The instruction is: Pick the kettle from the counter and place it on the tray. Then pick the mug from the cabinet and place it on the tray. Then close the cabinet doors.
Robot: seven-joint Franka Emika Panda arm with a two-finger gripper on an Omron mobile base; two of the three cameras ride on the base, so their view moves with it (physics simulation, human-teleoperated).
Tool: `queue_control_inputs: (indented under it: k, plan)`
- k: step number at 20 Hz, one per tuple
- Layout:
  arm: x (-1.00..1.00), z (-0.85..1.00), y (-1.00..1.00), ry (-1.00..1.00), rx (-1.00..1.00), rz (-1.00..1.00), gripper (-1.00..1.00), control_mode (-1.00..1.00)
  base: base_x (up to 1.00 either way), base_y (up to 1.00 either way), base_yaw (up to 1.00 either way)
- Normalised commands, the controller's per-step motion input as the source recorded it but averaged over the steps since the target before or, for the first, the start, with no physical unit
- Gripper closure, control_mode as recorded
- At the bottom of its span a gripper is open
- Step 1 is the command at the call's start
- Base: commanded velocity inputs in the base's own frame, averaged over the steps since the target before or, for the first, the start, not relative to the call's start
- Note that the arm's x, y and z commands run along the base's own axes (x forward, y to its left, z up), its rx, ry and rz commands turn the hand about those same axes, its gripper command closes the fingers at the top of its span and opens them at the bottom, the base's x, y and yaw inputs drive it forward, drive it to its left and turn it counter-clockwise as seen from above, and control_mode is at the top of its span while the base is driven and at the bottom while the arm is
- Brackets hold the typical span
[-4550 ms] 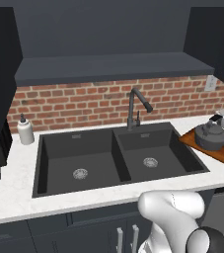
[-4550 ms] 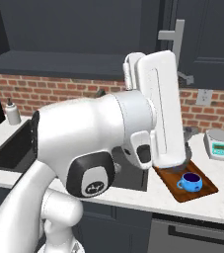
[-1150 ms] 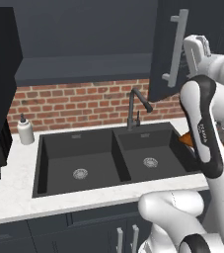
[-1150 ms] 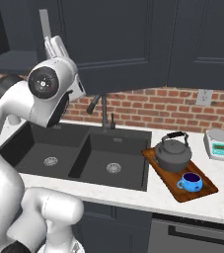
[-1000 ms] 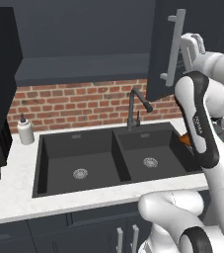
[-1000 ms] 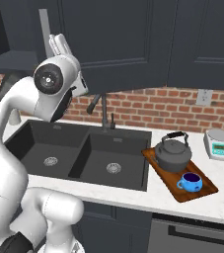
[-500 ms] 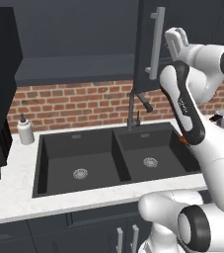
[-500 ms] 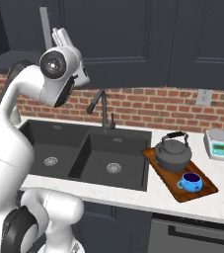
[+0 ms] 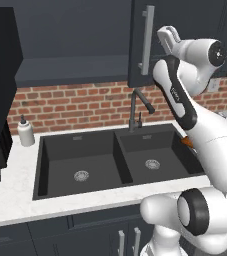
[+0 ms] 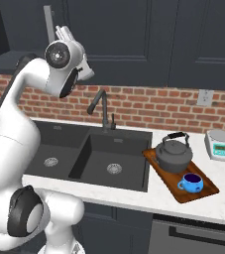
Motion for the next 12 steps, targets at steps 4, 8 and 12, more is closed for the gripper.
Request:
queue_control_inputs:
  k: [4,8,12]
  plan:
    - [0.84,-0.13,-0.09,0.04,-0.09,0.00,-1.00,-1.00,0.00,0.00,0.00]
    - [0.70,-0.11,-0.09,0.03,-0.12,0.00,-1.00,-1.00,0.00,0.00,0.00]
    - [0.50,-0.05,-0.12,0.00,-0.15,0.00,-1.00,-1.00,0.00,0.00,0.00]
